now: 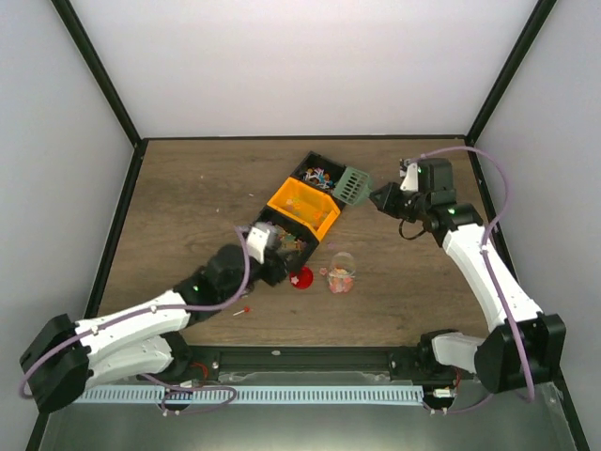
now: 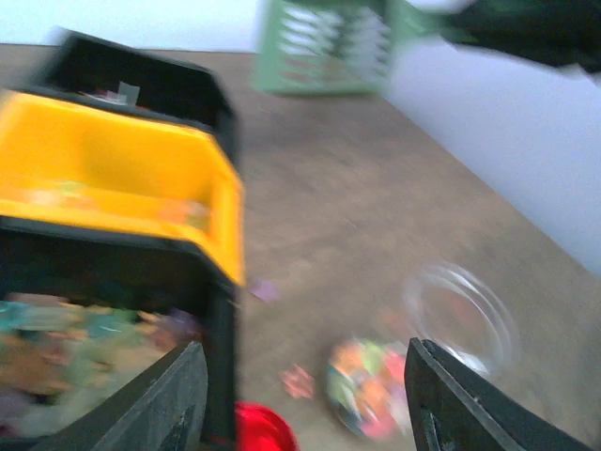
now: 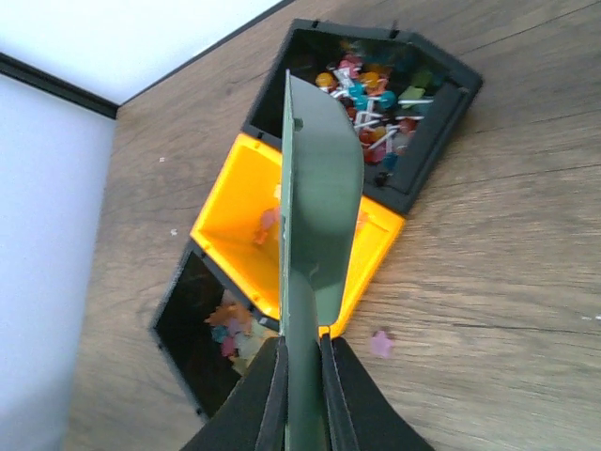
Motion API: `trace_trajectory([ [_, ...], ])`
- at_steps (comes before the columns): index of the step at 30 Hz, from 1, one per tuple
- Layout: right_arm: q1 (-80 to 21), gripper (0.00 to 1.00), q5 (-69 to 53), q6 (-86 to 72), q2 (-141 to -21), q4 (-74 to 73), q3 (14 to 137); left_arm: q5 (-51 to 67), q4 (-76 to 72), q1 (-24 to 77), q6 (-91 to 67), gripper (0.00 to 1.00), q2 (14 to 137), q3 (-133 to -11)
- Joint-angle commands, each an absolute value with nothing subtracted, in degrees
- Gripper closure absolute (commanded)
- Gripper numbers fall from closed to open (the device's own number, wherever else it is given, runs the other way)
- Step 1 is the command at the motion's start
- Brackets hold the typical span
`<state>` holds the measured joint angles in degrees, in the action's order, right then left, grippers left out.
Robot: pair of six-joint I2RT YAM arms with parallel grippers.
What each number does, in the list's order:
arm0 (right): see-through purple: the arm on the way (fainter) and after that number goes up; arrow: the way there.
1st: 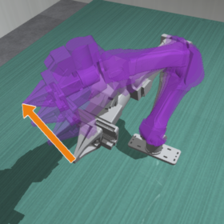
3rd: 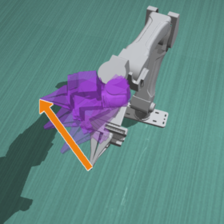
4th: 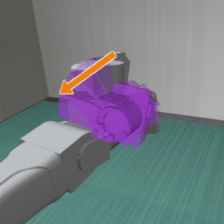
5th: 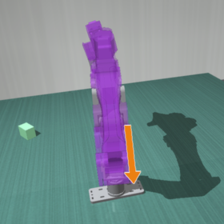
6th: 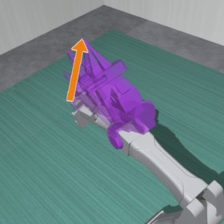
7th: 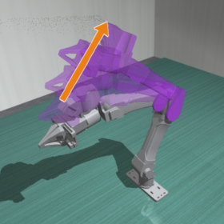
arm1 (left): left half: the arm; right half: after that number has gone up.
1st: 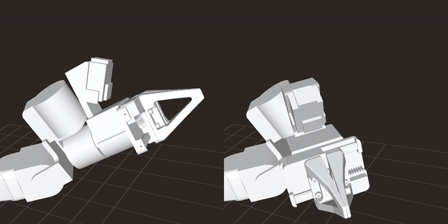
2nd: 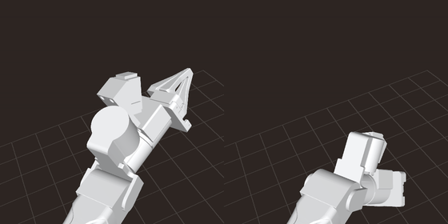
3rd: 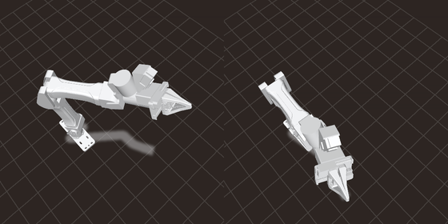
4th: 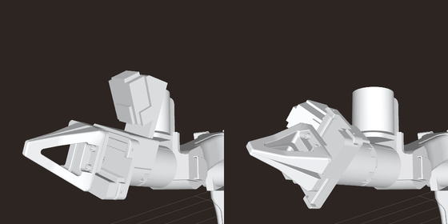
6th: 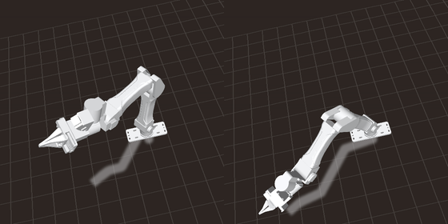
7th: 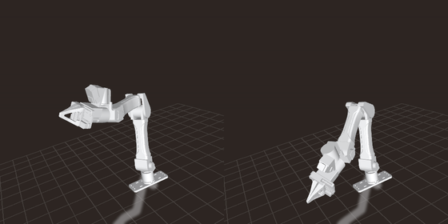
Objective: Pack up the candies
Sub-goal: Move the storage box to the center of the board.
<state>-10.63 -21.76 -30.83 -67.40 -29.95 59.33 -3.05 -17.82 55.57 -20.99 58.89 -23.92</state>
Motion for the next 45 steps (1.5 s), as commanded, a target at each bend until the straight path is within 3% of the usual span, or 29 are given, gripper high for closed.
trace_trajectory([
  [1, -10.3, 0.99, -30.6, -34.3, -71.9, -29.3, 66.9, -6.3, -4.7, 42.7, -24.7, 0.42, 59.1, -33.4],
  [9, -16.1, 0.99, -30.6, -35.1, -73.4, -35.4, 74.5, 5.7, -0.3, 23.1, -18.5, 0.56, 80.4, -54.1],
  [12, -16.2, 0.99, -30.1, -35.0, -72.4, -35.9, 74.3, 15.3, 1.3, 19.3, -14.9, 0.52, 87.9, -60.7],
  [25, -16.1, 0.99, -33.0, -35.2, -68.4, -35.0, 68.8, 25.2, 19.3, 18.3, -2.8, 0.58, 117.3, -92.8],
  [36, -16.1, 0.99, -31.9, -33.8, -70.2, -34.0, 68.9, 24.4, 26.2, 18.7, 2.1, 0.60, 124.5, -97.3],
  [45, -16.0, 0.99, -32.5, -33.0, -72.3, -33.3, 68.8, 23.6, 26.9, 20.4, 2.7, 0.81, 128.8, -101.2],
])
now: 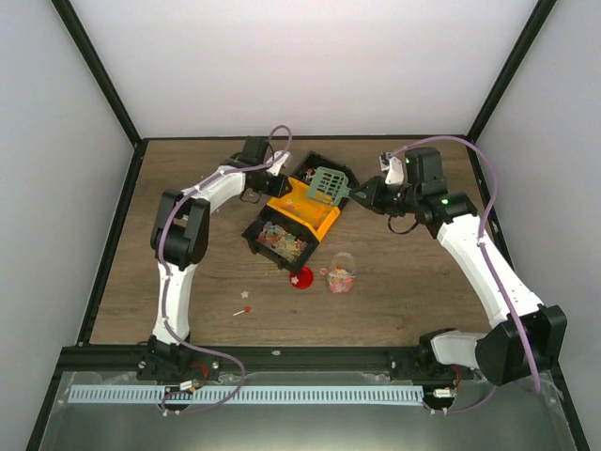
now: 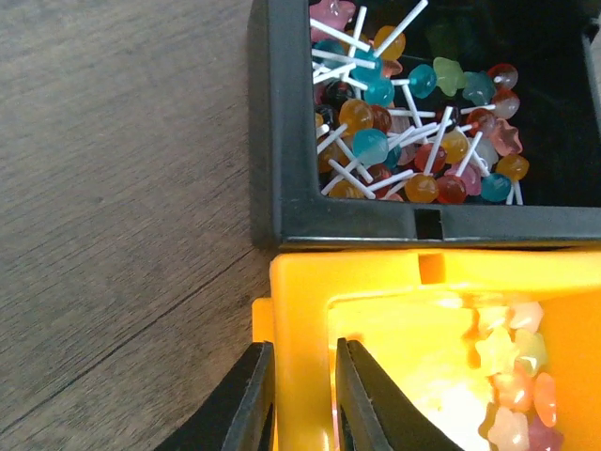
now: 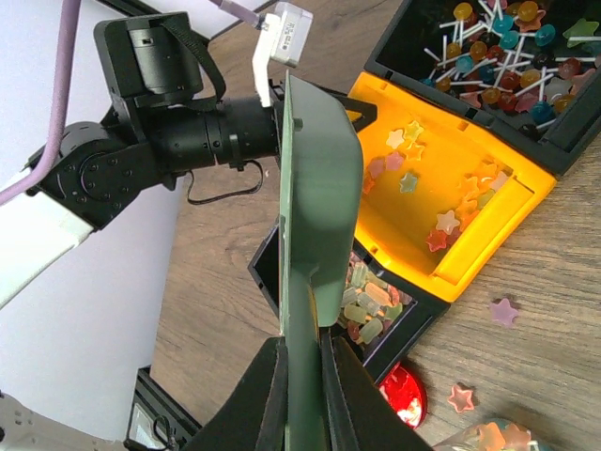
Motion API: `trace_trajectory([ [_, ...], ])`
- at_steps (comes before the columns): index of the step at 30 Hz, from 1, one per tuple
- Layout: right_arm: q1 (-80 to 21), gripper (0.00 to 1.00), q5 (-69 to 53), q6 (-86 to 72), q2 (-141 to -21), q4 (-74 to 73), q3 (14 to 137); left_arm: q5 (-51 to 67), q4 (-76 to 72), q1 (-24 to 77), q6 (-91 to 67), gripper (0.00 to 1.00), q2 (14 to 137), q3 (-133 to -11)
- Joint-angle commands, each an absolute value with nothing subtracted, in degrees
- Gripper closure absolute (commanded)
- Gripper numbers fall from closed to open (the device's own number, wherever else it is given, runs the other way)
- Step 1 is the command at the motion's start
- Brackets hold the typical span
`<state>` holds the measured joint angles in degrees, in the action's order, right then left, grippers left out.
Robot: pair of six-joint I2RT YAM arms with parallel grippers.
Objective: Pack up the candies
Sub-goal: Move the storage box to the center of the board.
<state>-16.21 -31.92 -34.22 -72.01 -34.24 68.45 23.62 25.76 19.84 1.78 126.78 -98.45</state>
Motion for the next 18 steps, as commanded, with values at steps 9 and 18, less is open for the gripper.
trace_trajectory([
  [9, -15.7, 0.99, -33.3, -33.9, -72.4, -33.8, 68.6, 22.7, 26.2, 21.0, -0.4, 0.96, 135.0, -111.0],
  [18, -15.7, 0.99, -37.2, -41.5, -74.2, -31.8, 65.8, 23.5, 24.2, 21.1, -4.9, 0.96, 142.8, -123.9],
])
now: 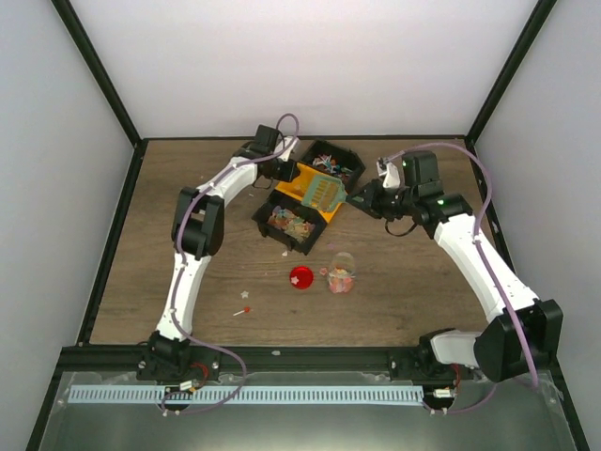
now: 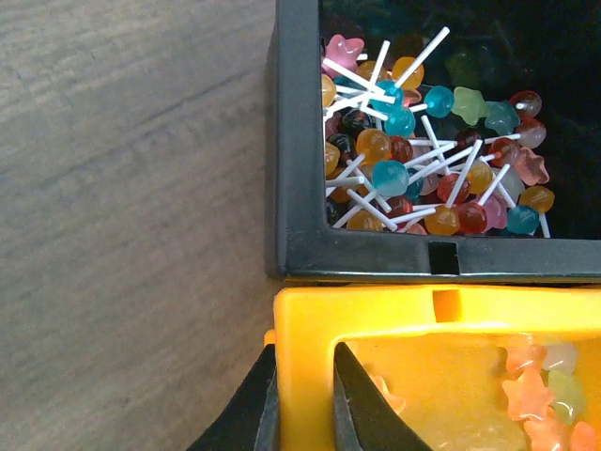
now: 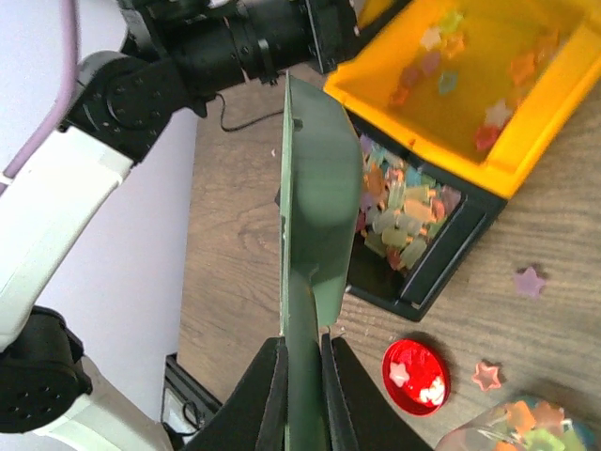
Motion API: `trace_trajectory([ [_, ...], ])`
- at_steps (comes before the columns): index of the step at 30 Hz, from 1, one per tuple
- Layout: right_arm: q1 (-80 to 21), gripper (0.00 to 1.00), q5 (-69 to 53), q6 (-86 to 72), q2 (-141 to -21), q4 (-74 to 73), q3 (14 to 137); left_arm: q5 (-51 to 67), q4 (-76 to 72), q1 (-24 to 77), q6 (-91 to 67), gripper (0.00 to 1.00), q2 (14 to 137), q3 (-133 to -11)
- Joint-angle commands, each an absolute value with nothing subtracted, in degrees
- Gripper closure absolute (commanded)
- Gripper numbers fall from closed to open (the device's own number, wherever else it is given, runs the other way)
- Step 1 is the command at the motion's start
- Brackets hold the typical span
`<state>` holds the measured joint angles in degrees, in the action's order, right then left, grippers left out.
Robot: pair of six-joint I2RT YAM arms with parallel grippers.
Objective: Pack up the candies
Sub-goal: Move the storage box to the center of the board, then scoop the fake candies from the storage box.
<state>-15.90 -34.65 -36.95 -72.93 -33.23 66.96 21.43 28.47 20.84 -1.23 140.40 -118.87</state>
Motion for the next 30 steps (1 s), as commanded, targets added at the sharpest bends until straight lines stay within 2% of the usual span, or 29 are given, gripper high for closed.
trace_trajectory([
  [1, -15.8, 0.99, -36.9, -42.6, -74.4, -31.9, 65.6, 23.0, 23.7, 21.1, -5.0, 0.96, 143.3, -124.4],
  [7, -18.8, 0.99, -25.4, -49.1, -73.3, -36.3, 66.6, 23.8, 23.3, 21.1, -5.4, 0.96, 146.7, -127.6],
  [17, -27.6, 0.99, -18.3, -52.3, -82.8, -42.8, 74.1, 25.4, 22.4, 21.1, -5.0, 0.96, 146.5, -126.0],
  [22, -28.4, 0.99, -15.1, -53.1, -85.4, -44.6, 77.3, 26.1, 21.4, 21.0, -4.3, 0.96, 144.8, -123.7],
  [27, -28.8, 0.99, -12.5, -52.3, -87.8, -47.3, 80.4, 27.1, 20.3, 21.1, -4.0, 0.78, 143.4, -121.5],
  [30, -28.9, 0.99, -12.3, -51.7, -89.4, -48.7, 81.5, 27.7, 20.0, 21.1, -4.2, 0.75, 143.3, -121.1],
])
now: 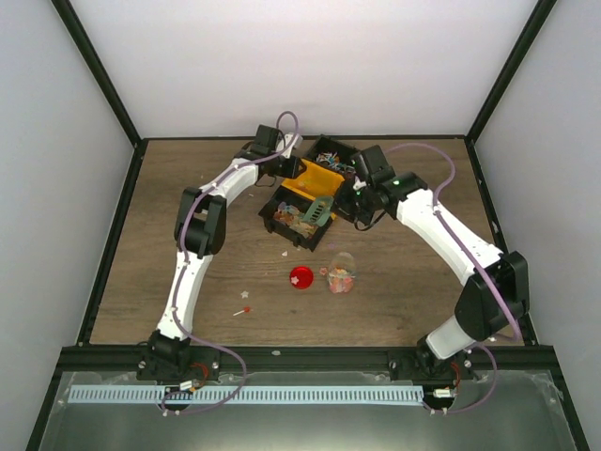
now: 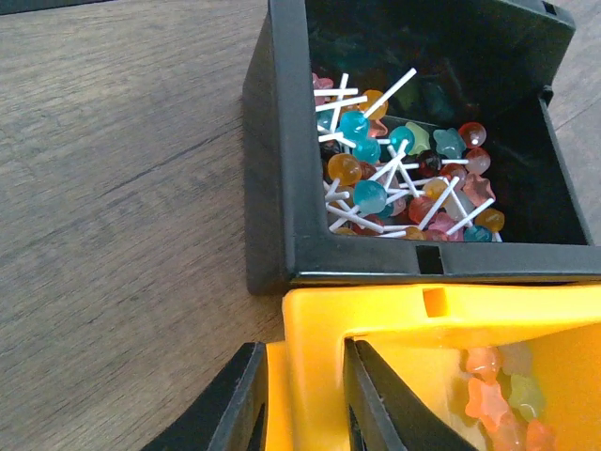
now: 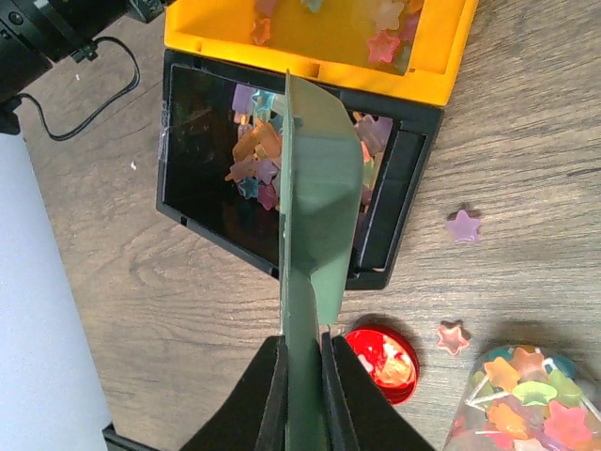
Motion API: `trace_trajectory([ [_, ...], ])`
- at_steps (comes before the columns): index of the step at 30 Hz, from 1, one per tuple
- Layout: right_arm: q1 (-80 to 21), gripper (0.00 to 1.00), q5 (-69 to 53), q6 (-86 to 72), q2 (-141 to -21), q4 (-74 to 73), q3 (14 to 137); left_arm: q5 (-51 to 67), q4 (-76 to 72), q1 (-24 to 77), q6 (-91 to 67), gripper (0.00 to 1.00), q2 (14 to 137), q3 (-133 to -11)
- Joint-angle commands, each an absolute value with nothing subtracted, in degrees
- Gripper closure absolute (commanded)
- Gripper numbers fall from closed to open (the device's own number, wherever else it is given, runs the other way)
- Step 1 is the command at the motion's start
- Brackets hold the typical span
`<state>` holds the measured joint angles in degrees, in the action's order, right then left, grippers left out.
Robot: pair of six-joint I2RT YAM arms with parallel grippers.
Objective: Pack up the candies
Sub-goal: Scoop the fake candies from the storage box.
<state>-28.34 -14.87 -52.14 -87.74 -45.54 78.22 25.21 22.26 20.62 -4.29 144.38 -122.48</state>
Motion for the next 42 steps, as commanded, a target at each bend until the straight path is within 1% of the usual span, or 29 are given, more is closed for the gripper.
trace_trajectory([
  [1, -29.0, 0.99, -12.1, -51.4, -90.1, -49.2, 82.0, 27.9, 19.8, 21.2, -4.3, 0.75, 143.2, -121.0],
  [6, -30.5, 0.99, -8.2, -51.3, -92.7, -53.1, 86.1, 27.9, 19.4, 21.1, -4.3, 0.75, 143.1, -120.9],
  [17, -37.5, 0.99, 0.5, -53.3, -105.7, -72.9, 106.6, 27.0, 19.8, 21.1, -3.4, 0.75, 142.1, -120.8],
  [23, -39.1, 0.99, 0.0, -56.9, -105.3, -72.3, 105.1, 27.2, 19.9, 21.1, -3.2, 0.75, 141.9, -120.2],
  [29, -39.1, 0.99, 2.1, -57.5, -104.7, -72.9, 105.2, 26.9, 20.2, 21.2, -2.6, 0.76, 141.8, -120.1],
  [42, -38.5, 0.99, 3.7, -54.9, -112.3, -73.8, 106.9, 27.4, 20.8, 21.2, -2.3, 0.76, 141.8, -119.8],
])
